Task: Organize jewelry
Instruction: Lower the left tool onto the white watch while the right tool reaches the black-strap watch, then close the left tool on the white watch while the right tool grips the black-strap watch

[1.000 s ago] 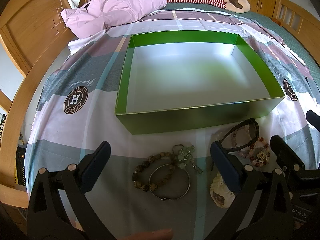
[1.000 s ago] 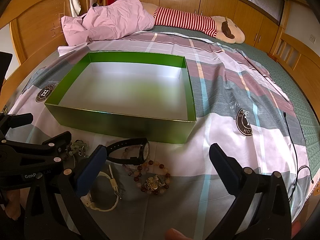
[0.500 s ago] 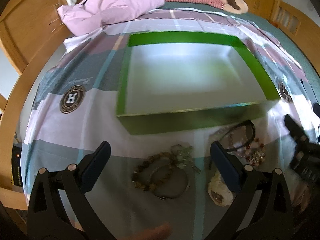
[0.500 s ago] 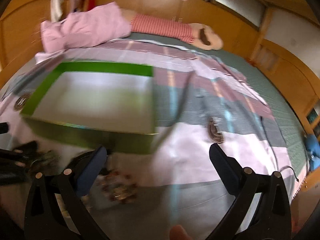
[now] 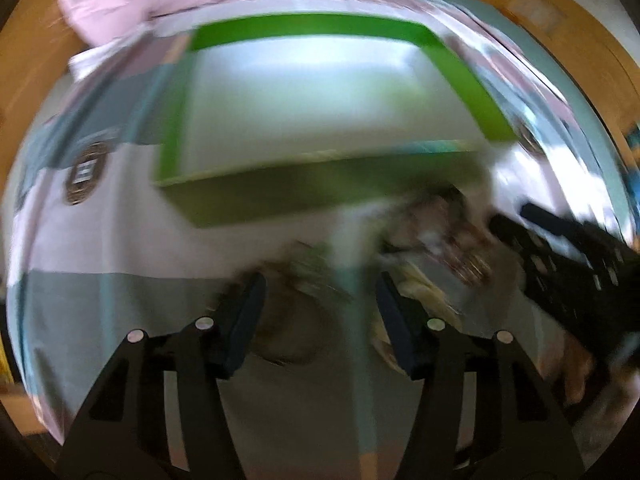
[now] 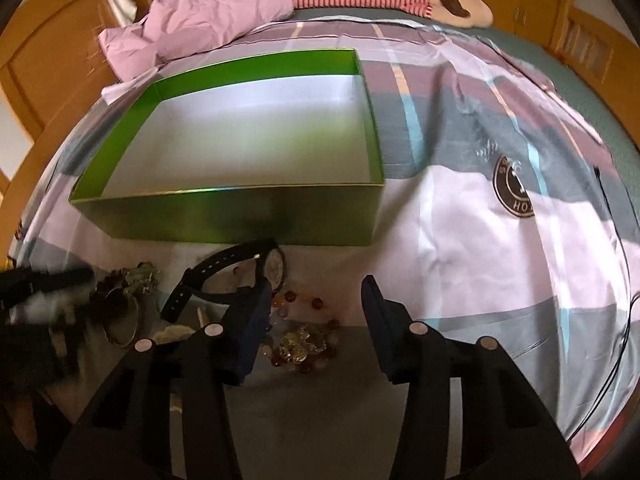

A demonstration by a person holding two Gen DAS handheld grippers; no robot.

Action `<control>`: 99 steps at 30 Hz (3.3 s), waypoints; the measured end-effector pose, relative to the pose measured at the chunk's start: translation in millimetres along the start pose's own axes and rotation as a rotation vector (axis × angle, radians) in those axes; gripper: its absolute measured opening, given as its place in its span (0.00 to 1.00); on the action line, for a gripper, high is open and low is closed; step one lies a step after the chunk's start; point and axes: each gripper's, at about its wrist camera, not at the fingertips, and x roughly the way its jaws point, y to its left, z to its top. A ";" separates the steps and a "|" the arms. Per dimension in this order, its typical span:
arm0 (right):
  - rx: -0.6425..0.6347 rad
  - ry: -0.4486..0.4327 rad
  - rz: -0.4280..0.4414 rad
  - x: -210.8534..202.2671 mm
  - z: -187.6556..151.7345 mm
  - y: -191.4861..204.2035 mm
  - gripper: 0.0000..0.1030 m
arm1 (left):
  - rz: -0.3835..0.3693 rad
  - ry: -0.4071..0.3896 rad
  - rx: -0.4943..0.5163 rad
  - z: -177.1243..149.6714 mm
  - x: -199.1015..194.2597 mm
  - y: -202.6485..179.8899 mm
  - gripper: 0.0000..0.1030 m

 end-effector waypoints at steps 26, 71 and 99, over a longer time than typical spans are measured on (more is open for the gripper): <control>-0.037 0.021 0.002 28.5 12.6 15.7 0.48 | -0.038 0.134 0.039 -6.7 40.3 -21.3 0.24; -0.100 -0.042 -0.011 11.4 6.4 30.4 0.17 | -0.079 0.036 0.011 -2.0 2.1 5.3 0.11; -0.107 -0.019 -0.015 28.2 2.6 36.2 0.47 | 0.008 -0.031 0.024 1.8 -7.3 10.8 0.11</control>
